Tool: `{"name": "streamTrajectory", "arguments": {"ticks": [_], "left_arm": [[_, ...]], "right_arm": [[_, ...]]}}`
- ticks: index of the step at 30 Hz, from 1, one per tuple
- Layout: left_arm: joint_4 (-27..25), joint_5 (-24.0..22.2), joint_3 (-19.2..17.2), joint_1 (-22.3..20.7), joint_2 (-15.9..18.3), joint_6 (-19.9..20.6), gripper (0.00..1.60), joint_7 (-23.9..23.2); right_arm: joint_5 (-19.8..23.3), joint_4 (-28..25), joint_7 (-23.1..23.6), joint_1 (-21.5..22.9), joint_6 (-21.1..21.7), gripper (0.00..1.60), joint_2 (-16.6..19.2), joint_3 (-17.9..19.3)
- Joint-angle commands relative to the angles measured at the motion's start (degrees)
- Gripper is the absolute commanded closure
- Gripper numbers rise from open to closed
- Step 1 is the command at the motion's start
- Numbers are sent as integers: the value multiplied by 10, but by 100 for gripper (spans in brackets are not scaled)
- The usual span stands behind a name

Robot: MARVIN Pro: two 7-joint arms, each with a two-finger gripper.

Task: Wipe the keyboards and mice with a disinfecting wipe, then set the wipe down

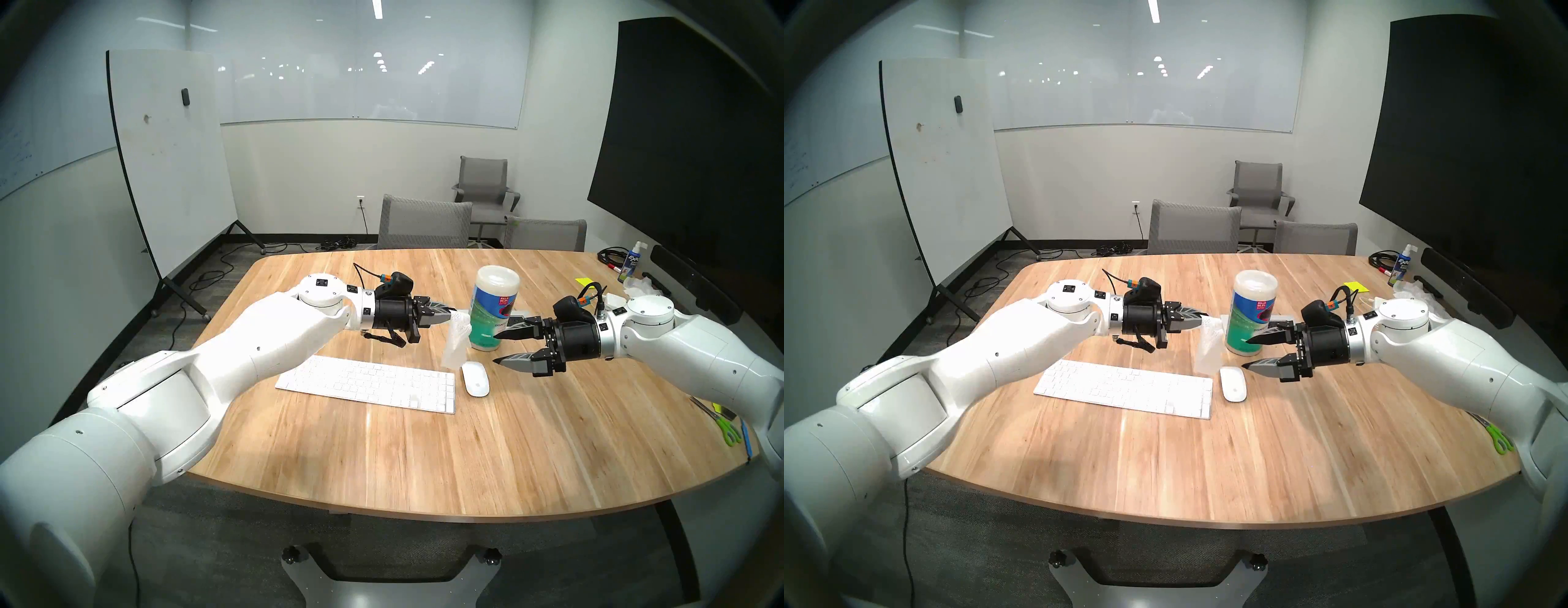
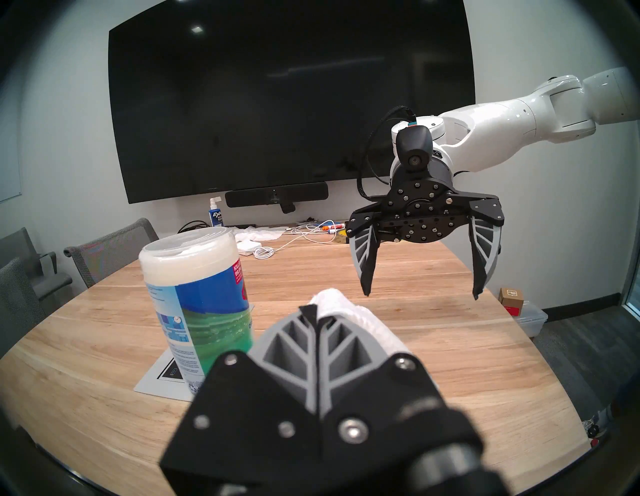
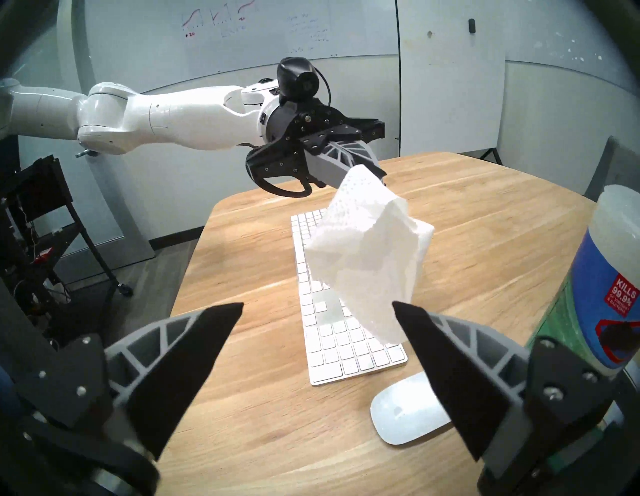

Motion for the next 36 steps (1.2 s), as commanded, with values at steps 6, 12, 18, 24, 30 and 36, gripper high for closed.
{"name": "streamTrajectory", "arguments": {"ticks": [6,12,18,24,30,36], "left_arm": [[-6,-4,-7,-11,-2,1,160,1],[-6,-4,-7,-11,-2,1,160,1],[-6,-4,-7,-11,-2,1,160,1],[-7,-4,-7,-11,-2,1,160,1],[-7,-4,-7,-11,-2,1,160,1],[-7,-4,-7,-11,-2,1,160,1]], "right_arm": [[17,-31,-78,-2,29,0,-11,9],[20,-42,-79,3,43,0,-17,11],[18,-48,-89,3,48,0,-24,13],[19,-42,-100,1,49,0,-35,15],[21,-35,-116,-2,48,0,-48,16],[20,-26,-123,-4,46,0,-60,13]]}}
